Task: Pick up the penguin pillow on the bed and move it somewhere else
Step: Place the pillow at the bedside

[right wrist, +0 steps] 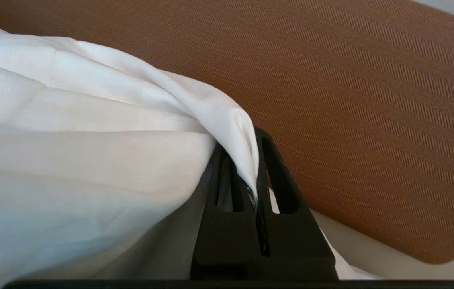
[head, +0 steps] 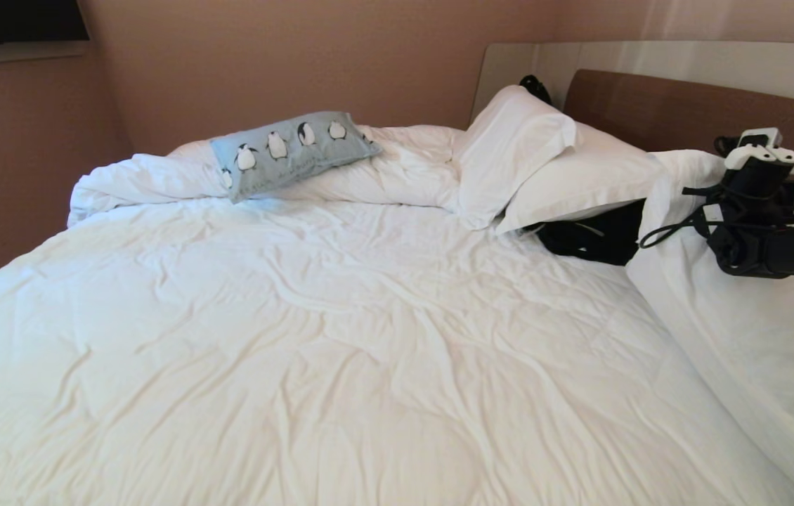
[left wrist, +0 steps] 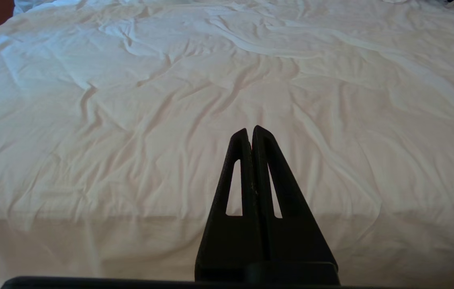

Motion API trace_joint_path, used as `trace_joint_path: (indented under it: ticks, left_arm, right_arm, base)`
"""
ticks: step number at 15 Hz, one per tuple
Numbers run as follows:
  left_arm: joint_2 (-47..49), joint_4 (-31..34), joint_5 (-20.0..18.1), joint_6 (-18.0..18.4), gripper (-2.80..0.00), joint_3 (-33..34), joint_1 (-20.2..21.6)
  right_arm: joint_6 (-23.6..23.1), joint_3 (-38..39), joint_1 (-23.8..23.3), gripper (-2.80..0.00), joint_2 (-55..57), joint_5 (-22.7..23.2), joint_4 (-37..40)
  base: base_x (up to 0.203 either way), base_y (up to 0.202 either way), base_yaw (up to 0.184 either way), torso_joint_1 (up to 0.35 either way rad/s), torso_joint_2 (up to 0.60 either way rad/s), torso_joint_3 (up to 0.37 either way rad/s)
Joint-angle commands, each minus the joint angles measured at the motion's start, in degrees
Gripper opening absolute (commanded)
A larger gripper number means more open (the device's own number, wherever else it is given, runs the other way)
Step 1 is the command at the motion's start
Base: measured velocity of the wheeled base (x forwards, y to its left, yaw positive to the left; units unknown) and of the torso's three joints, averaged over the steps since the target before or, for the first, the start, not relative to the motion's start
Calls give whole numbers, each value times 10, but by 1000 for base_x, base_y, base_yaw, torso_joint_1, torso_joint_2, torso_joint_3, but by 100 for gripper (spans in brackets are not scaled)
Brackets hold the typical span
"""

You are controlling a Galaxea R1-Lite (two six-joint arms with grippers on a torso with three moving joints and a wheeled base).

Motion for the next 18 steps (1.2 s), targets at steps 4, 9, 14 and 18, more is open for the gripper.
trace_joint_path:
  ticks: [4,9,14,18]
  left_arm:
    - [0,0,0,0,-280,0,0]
    - [0,0,1,-1,-280,0,0]
    - [0,0,1,-3,-280,0,0]
    - [0,0,1,-4,-280,0,0]
  right_arm:
    - [-38,2,2,0,10,-7,-58]
    - [-36,39,25,0,-35,-7,-98]
    - [-33,191,91,0,-137,10,-105]
    - [-33,288,141,0,-200,24,-62]
  base:
    - [0,0,0,0,0,0]
    - [0,0,0,0,0,0]
    - [0,0,0,0,0,0]
    - [0,0,0,0,0,0]
